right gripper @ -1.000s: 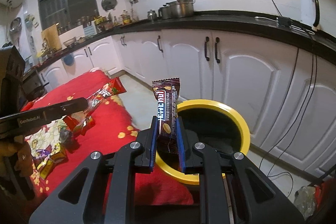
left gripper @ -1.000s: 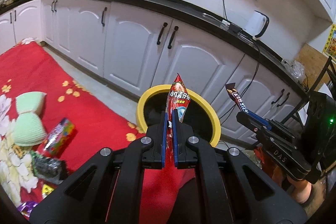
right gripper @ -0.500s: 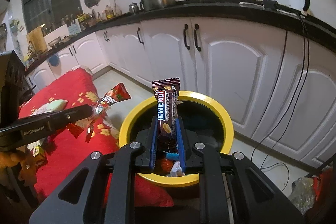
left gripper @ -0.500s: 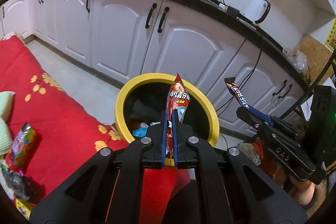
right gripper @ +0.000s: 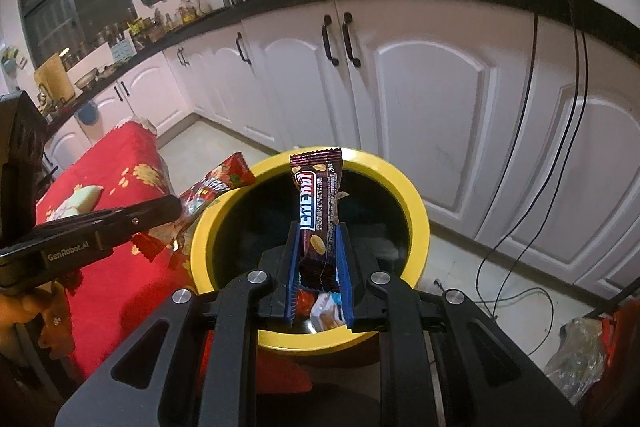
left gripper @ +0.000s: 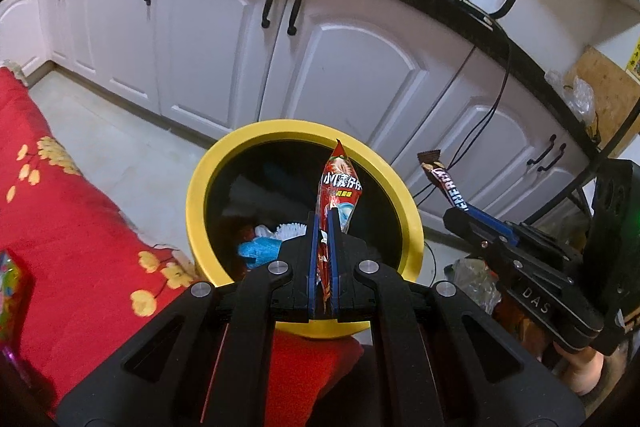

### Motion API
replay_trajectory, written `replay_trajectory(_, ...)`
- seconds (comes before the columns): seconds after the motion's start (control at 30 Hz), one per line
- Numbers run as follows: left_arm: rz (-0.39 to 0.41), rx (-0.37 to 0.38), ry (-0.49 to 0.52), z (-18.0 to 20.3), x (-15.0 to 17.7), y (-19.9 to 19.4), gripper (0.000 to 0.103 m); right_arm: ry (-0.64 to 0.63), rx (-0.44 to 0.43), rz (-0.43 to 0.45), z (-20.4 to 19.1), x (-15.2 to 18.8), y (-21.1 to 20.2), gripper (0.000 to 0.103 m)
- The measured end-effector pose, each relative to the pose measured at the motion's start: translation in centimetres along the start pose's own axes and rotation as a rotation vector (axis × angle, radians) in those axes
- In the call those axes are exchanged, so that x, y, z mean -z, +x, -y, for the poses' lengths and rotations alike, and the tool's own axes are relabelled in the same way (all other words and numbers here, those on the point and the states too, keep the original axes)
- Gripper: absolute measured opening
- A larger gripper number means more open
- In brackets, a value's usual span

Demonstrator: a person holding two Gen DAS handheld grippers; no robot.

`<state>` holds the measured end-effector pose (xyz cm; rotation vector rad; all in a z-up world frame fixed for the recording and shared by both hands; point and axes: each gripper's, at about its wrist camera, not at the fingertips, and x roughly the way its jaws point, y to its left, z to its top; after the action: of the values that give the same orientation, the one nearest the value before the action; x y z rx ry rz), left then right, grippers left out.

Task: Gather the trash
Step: 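Open both grippers over the yellow bin to drop the chocolate bar and wrapper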

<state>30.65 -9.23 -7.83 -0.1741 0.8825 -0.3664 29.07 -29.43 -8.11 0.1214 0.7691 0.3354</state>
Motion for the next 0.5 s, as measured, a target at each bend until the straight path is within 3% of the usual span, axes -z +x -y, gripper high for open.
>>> replay_trajectory(0.5,-0.058,-0.034,-0.034,-1.2,-0.1,2.9,0.004,0.013,-0.007,-0.069,0.6,0.0,3.9,0.022)
